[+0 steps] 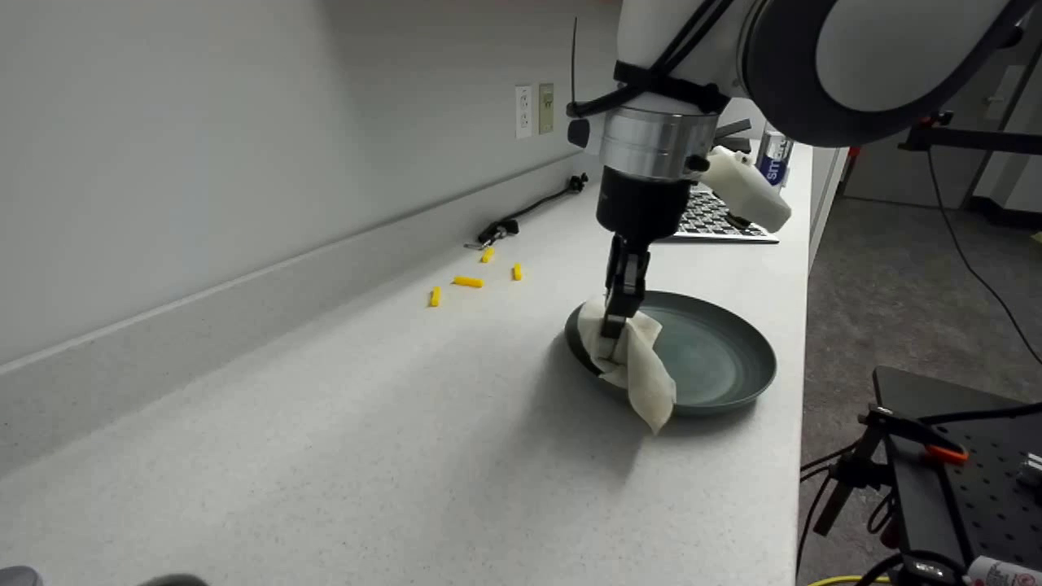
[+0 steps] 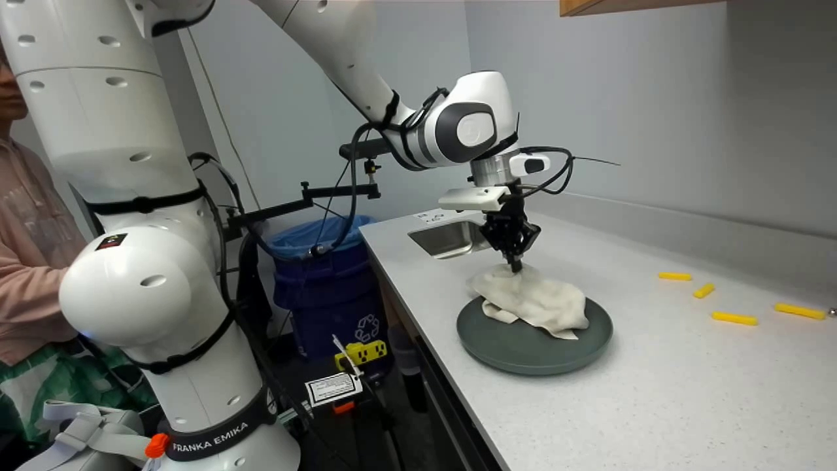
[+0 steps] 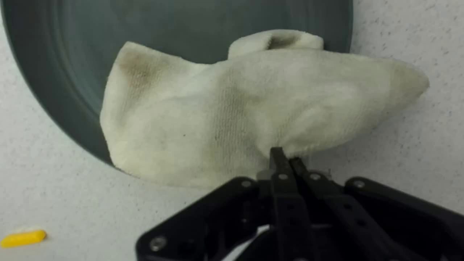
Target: Take the cloth and wipe the plate
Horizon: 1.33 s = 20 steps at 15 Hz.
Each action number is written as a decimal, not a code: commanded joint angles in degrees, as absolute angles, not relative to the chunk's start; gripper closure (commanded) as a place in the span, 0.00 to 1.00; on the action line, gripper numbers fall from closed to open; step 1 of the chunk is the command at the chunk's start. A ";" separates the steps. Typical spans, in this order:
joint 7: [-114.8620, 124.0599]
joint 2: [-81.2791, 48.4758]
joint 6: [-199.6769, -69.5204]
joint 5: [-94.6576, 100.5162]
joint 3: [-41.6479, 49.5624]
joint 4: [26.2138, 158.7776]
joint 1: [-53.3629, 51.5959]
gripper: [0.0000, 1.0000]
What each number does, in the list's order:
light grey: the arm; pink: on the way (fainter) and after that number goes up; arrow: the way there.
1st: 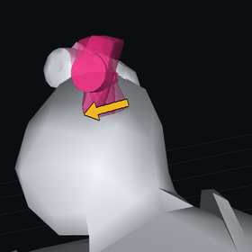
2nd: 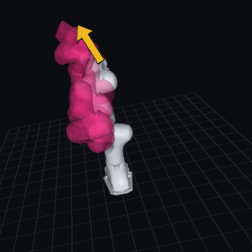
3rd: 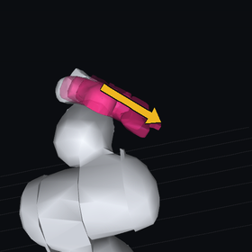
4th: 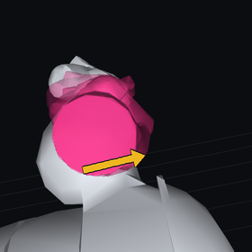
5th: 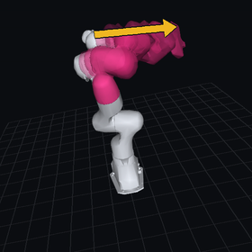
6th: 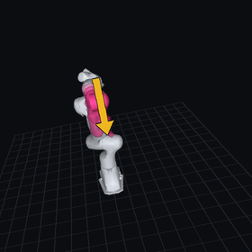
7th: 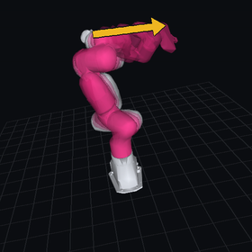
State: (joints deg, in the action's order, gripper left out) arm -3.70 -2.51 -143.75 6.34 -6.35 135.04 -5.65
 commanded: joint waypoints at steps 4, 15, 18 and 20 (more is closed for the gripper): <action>4.72 -1.81 -147.79 25.78 -2.31 134.04 -4.21 0.99; 10.81 6.13 -137.50 40.14 2.26 139.87 1.47 0.99; 8.75 8.13 -133.98 38.37 1.43 142.70 1.17 0.99; 6.75 8.65 -132.82 35.83 0.60 144.04 0.42 0.99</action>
State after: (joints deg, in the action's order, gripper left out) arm 9.37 5.58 -135.20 38.20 1.92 141.04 0.97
